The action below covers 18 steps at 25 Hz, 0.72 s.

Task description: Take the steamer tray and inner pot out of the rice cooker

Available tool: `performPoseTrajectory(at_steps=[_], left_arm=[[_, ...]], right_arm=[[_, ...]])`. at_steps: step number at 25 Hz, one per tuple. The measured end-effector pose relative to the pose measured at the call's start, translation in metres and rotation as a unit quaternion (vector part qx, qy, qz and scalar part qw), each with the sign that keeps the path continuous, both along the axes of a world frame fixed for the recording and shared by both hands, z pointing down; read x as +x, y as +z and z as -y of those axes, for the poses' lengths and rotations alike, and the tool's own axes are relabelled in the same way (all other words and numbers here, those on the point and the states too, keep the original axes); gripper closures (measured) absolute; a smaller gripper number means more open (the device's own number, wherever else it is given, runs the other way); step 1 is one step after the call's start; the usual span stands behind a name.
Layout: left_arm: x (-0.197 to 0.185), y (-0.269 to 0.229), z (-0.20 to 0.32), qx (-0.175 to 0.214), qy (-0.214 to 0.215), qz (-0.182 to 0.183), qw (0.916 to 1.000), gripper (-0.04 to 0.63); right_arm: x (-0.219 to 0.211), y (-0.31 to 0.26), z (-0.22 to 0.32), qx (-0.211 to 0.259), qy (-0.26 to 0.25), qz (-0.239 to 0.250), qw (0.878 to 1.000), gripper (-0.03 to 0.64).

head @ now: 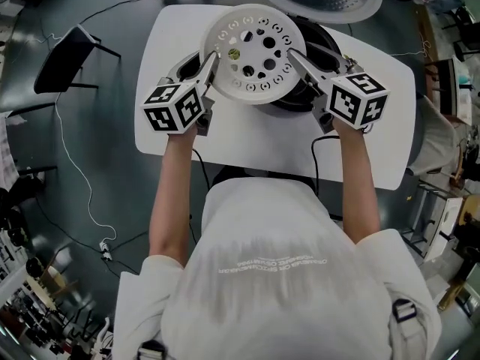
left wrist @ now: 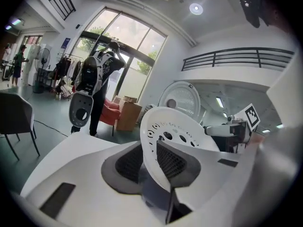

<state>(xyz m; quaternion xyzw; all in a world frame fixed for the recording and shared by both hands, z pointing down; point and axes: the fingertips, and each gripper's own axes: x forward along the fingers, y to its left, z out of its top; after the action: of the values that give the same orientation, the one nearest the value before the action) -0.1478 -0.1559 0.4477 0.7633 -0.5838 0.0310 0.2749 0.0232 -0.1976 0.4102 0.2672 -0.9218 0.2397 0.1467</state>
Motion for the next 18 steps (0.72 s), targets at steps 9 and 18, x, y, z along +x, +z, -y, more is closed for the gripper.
performPoseTrajectory(at_steps=[9,18], left_arm=[[-0.091,-0.013,-0.021,0.030,-0.065,0.012,0.9974,0.509],[-0.212,0.031,-0.044,-0.020,-0.132,0.024,0.9908,0.509]], right_arm=[[-0.096,-0.013,0.000,0.016,-0.029,0.008,0.999,0.469],[-0.219,0.033,-0.015,-0.027,-0.075,0.006,0.997,0.466]])
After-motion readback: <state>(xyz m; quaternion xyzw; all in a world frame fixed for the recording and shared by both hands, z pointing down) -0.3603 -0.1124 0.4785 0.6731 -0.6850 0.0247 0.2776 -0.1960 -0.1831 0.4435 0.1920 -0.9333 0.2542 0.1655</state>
